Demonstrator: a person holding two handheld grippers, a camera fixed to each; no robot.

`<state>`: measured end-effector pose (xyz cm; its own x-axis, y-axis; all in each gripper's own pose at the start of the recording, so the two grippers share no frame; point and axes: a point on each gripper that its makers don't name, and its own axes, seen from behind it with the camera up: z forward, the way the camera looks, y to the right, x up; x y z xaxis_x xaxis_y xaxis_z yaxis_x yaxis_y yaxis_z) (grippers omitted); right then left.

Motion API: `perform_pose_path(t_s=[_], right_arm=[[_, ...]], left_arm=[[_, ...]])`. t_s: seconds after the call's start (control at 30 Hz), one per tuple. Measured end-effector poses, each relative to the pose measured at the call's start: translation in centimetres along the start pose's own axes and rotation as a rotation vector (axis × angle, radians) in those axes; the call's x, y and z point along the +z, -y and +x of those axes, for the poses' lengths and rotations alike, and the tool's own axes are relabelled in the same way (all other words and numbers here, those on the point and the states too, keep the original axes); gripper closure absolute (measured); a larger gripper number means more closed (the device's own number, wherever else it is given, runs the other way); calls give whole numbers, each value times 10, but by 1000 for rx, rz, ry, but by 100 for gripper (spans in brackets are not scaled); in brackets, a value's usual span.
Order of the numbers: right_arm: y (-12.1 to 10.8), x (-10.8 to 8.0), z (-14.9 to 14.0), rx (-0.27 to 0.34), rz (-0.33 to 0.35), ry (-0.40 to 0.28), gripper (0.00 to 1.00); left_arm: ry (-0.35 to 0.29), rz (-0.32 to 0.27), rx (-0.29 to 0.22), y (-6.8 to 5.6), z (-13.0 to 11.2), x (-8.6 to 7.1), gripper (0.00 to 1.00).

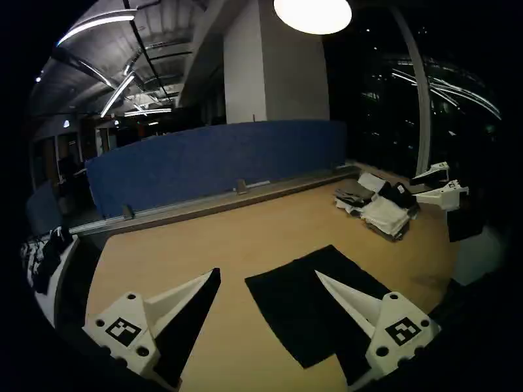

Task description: Fold towel

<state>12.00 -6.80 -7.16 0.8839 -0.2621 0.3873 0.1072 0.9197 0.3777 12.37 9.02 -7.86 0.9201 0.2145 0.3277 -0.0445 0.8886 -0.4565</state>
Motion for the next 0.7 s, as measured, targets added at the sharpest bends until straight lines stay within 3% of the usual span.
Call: perform_pose_path(t_s=[0.2, 0.7], right_arm=[[24, -2, -16, -44, 96, 91, 0], [46, 3, -42, -45, 133, 127, 0]], left_arm=[[74, -92, -7, -20, -19, 0, 3], [118, -111, 18, -32, -52, 5, 3]])
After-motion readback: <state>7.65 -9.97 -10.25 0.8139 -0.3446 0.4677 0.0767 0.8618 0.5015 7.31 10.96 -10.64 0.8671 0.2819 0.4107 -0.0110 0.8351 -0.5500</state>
